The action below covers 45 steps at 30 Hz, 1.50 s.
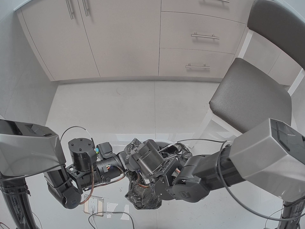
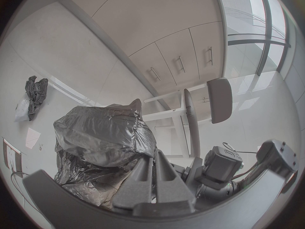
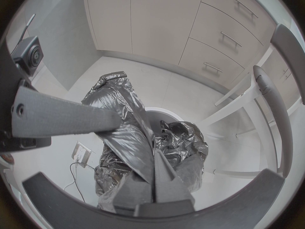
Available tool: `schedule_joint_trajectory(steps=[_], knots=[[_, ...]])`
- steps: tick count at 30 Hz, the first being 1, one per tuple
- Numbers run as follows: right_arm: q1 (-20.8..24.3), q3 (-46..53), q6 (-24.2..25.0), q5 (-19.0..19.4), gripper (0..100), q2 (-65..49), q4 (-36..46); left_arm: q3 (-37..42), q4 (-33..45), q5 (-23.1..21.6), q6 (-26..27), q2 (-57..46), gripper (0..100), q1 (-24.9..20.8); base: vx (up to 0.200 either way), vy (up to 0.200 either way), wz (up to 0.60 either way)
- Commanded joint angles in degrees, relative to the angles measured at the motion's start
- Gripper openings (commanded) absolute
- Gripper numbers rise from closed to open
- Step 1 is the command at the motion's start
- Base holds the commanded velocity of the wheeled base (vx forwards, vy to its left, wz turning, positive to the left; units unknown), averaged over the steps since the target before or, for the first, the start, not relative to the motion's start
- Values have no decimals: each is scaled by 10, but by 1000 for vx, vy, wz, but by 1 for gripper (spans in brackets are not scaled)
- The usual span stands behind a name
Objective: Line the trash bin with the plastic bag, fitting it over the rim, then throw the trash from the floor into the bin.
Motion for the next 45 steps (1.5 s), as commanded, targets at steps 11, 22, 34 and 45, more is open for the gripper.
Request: schedule_joint_trajectory(steps=[11, 22, 34, 45], knots=[[-29, 91, 12, -7, 0, -39, -78, 5, 0, -1, 6, 2, 0, -1, 0, 0, 0], [-28, 89, 12, -7, 0, -38, -78, 6, 1, -1, 8, 8, 100, -2, 0, 0, 0], [-28, 96, 18, -9, 0, -38, -79, 14, 0, -1, 38, 10, 100, -1, 0, 0, 0], [-83, 92, 10, -24, 0, -64, -79, 27, 0, 41, 164, 40, 100, 6, 0, 0, 0]])
